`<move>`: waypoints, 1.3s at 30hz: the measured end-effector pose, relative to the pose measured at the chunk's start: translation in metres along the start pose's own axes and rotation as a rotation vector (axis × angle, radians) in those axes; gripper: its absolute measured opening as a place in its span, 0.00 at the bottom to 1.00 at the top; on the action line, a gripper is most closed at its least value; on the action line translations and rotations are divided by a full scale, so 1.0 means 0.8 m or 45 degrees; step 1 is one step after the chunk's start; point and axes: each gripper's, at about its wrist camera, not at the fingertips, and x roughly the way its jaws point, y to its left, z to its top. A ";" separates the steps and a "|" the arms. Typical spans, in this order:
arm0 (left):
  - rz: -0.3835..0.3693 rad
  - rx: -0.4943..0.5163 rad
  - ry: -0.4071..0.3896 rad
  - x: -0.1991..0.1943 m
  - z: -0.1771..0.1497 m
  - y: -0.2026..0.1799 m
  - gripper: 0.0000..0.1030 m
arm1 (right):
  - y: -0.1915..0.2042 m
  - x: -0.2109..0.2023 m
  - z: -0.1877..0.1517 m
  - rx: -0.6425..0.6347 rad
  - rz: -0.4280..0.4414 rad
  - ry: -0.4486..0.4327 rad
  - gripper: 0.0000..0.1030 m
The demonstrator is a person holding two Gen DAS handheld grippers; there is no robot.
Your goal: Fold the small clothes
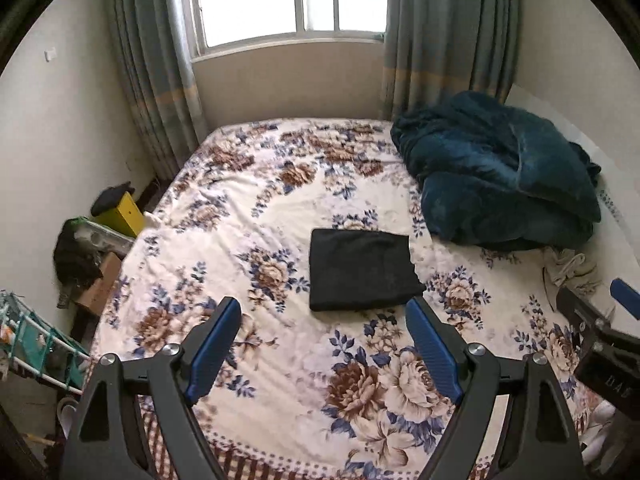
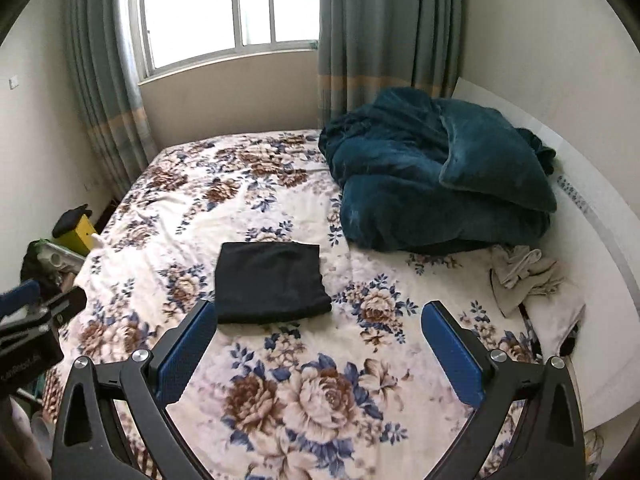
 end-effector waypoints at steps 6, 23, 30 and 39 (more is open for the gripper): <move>-0.029 -0.015 -0.021 -0.058 -0.012 0.011 0.82 | 0.009 -0.097 -0.011 -0.017 0.001 -0.042 1.00; 0.012 -0.002 -0.046 -0.087 -0.037 0.024 0.96 | 0.018 -0.149 -0.015 -0.040 0.032 -0.061 1.00; 0.027 -0.009 -0.064 -0.095 -0.041 0.022 0.96 | 0.019 -0.146 -0.016 -0.037 0.054 -0.049 1.00; 0.033 -0.008 -0.078 -0.103 -0.040 0.022 0.96 | 0.021 -0.145 -0.018 -0.025 0.069 -0.043 1.00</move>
